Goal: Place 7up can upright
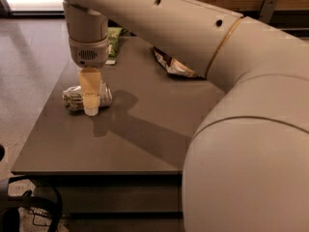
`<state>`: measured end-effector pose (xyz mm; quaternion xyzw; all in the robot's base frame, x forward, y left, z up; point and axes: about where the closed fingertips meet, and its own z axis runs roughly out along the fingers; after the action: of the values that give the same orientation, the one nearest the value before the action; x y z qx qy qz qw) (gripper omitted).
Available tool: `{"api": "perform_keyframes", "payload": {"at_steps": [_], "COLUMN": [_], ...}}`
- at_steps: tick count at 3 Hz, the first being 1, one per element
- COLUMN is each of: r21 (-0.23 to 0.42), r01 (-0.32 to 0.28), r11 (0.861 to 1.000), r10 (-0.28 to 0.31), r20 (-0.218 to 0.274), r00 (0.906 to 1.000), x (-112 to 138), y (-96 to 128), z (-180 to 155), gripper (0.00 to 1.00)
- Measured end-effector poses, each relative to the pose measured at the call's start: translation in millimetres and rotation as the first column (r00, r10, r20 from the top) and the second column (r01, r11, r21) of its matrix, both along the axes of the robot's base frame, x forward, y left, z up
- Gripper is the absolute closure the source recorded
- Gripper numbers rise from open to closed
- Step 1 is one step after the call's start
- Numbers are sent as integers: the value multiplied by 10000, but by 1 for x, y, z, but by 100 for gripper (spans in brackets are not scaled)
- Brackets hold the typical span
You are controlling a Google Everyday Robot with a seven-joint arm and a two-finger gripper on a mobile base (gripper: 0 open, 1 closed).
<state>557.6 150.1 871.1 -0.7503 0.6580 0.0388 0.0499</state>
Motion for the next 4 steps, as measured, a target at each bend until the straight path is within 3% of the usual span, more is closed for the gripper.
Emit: {"api": "perform_keyframes", "payload": {"at_steps": [1, 2, 4], "r21": [328, 92, -863], "r01": [-60, -479, -1058], "r11": [9994, 9988, 9906], "r10": [55, 474, 1173], "r20": [146, 538, 1418], "r00": [9999, 9974, 9829], "x": [2, 4, 6], "y": [14, 25, 27], "z": [0, -8, -27], "gripper": [0, 0, 0]}}
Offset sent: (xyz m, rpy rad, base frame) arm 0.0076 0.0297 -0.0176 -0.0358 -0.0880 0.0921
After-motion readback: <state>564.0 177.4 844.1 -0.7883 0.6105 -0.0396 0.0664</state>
